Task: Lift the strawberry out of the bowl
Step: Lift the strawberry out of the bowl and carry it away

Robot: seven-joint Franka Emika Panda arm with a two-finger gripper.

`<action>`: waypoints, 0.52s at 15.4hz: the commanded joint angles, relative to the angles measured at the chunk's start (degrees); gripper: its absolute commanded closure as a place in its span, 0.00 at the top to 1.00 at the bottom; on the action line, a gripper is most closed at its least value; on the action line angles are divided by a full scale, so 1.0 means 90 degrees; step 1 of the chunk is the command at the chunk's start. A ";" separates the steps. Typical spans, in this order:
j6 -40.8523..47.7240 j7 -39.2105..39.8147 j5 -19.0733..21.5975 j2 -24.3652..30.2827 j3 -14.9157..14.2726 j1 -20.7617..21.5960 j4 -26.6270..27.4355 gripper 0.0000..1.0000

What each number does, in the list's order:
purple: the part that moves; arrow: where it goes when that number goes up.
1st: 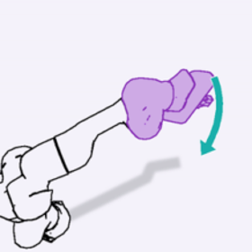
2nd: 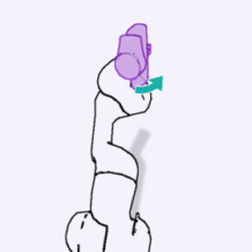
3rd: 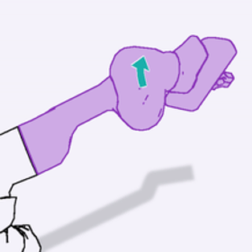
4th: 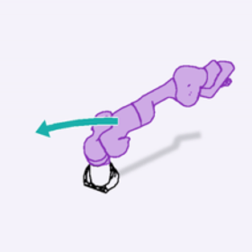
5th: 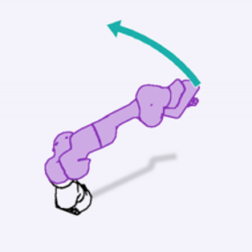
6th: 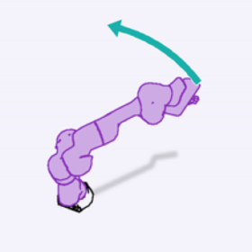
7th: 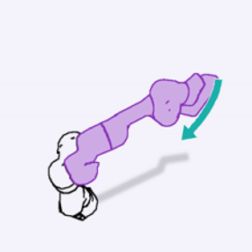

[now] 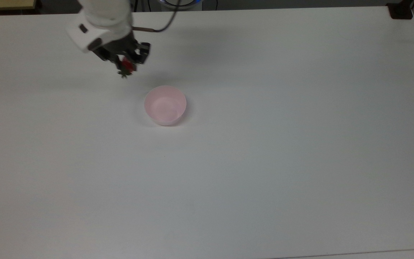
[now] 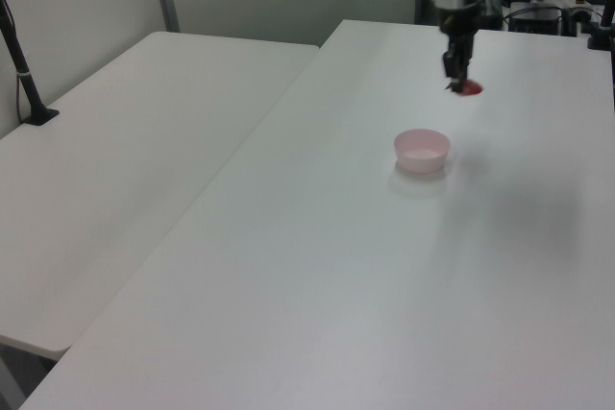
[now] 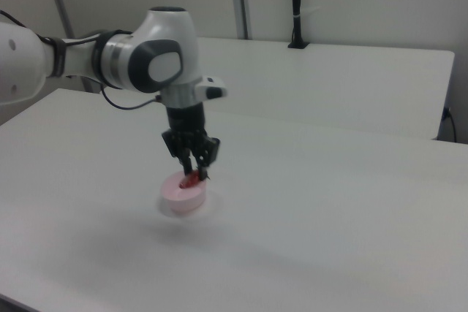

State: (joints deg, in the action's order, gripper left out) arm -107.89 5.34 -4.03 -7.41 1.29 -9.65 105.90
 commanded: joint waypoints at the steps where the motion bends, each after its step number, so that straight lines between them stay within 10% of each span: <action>1: 0.0006 0.0782 -0.0605 0.0022 0.0042 -0.0577 0.0449 0.21; 8: -0.1800 0.1000 -0.1086 0.0042 0.0042 -0.0725 0.1827 0.22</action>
State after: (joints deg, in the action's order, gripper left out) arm -118.70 15.46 -12.73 -8.56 1.36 -16.99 117.51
